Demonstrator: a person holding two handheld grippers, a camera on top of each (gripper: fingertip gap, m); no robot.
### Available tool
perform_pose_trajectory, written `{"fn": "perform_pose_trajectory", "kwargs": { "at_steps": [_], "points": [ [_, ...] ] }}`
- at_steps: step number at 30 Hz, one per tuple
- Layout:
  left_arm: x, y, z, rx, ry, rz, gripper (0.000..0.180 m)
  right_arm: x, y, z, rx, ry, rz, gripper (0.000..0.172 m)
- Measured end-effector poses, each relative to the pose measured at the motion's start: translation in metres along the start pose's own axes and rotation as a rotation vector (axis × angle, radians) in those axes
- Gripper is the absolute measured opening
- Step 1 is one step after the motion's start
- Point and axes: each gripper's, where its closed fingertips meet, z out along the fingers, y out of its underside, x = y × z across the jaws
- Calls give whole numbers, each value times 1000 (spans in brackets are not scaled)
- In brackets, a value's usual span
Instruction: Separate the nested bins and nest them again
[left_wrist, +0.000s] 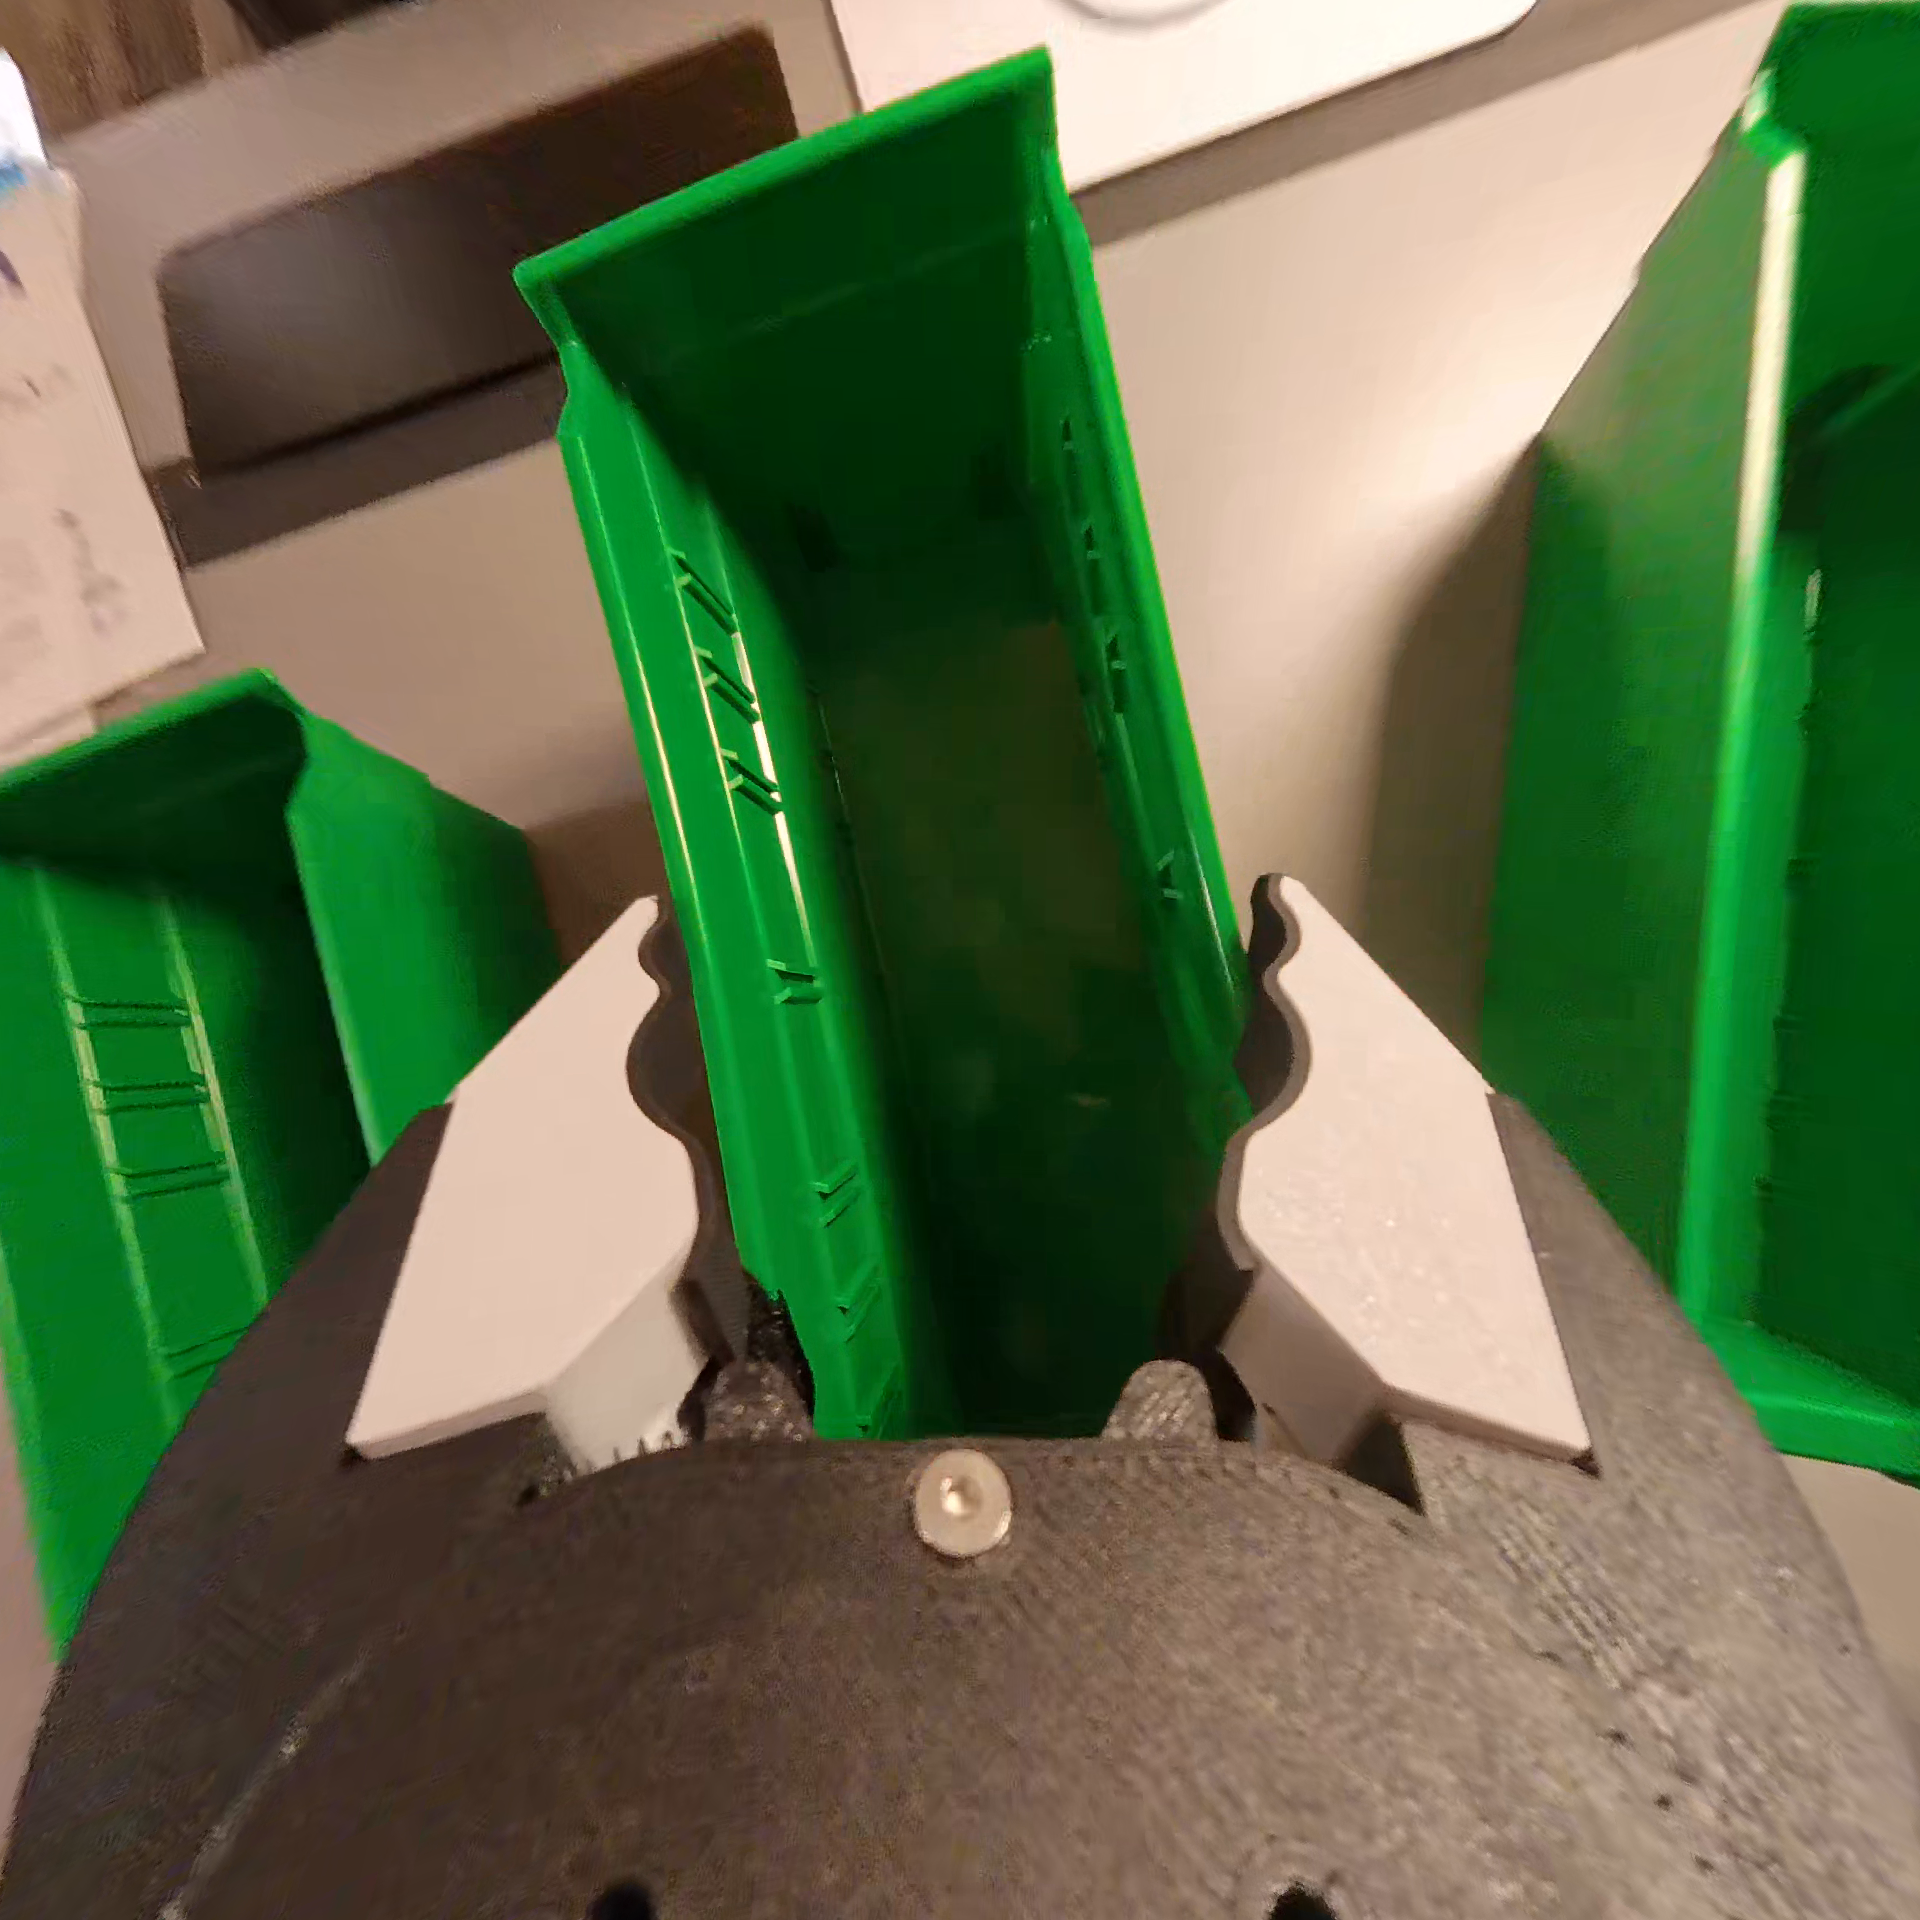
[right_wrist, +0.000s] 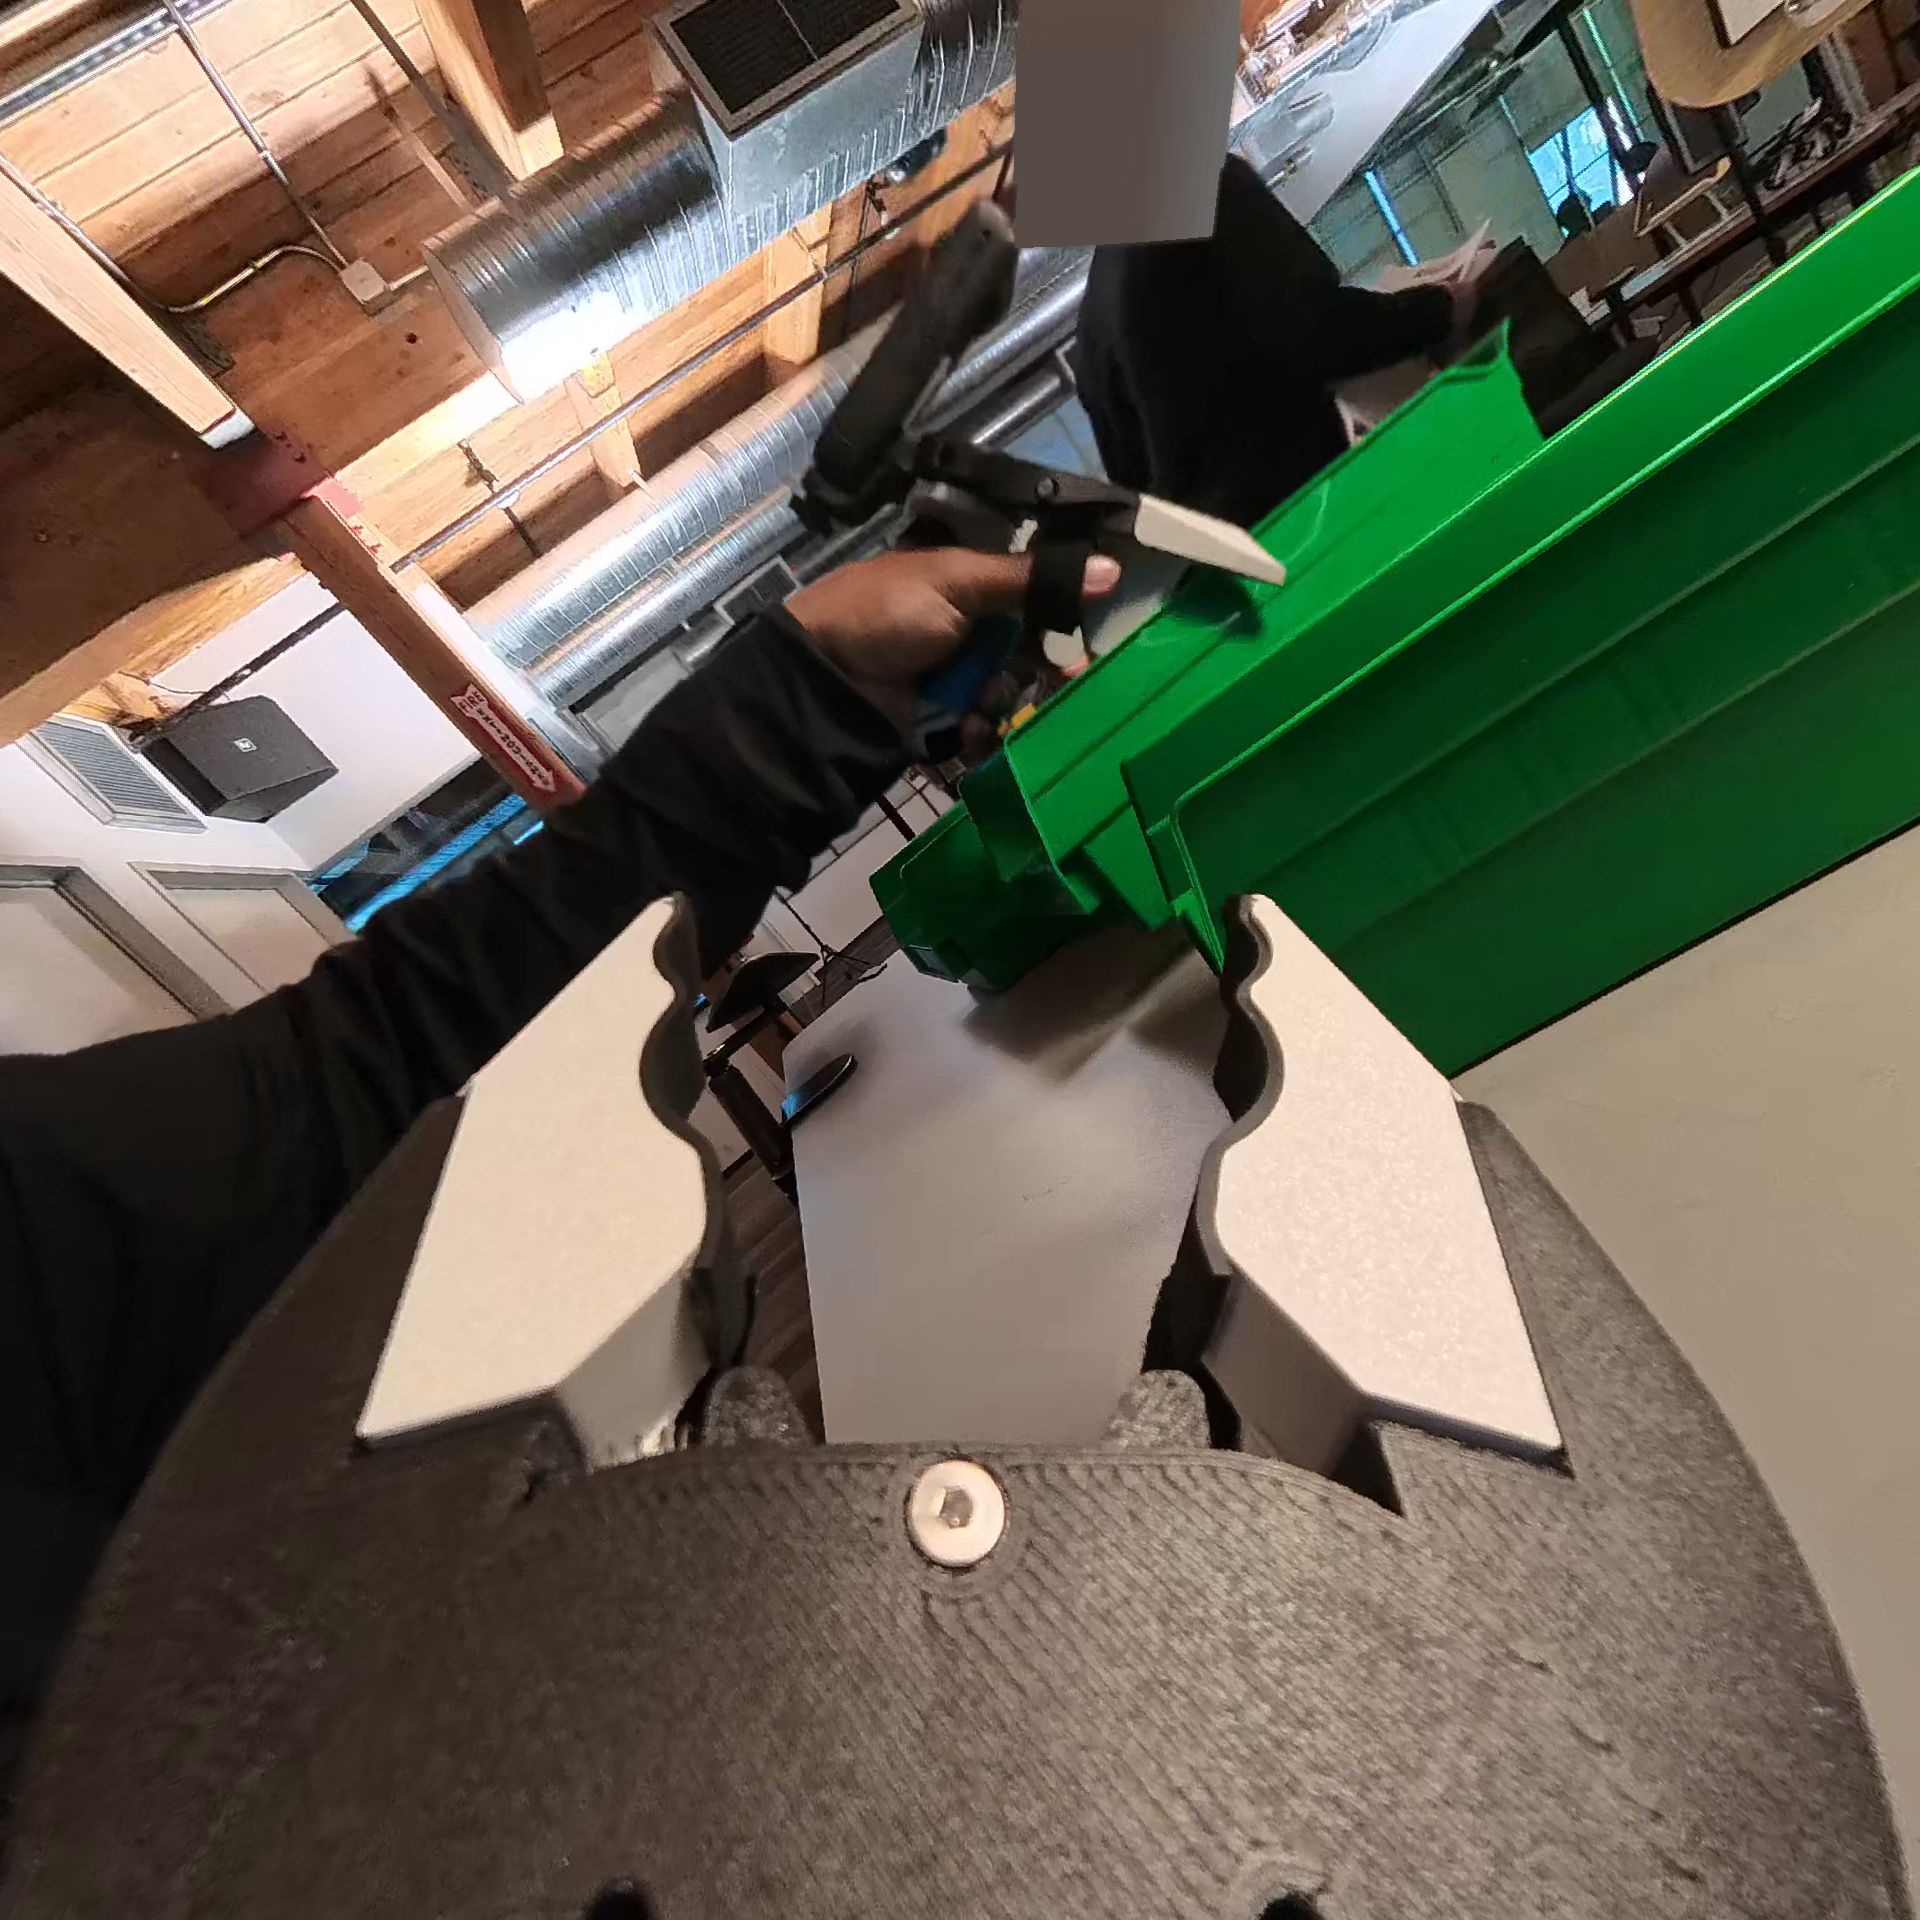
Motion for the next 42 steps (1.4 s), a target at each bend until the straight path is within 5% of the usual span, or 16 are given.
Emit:
{"fn": "perform_pose_trajectory", "kwargs": {
  "at_steps": [7,13,17,23,33,42],
  "points": [
    [3,16,13,40,-11,-4,120,4,4,3,-26,34,-8,101],
    [28,-2,-57,400,122,-48,124,11,6,3,-37,94,-32,101],
    [51,36,-100,576,205,-16,120,24,10,3,-70,189,-45,101],
    [82,104,-118,758,353,-61,106,62,21,-6,-166,419,21,98],
    [97,137,-116,843,549,-198,90,105,36,9,-378,737,-173,98],
    [83,137,-126,900,676,-320,86,125,5,-42,-301,975,-243,83]
  ]
}}
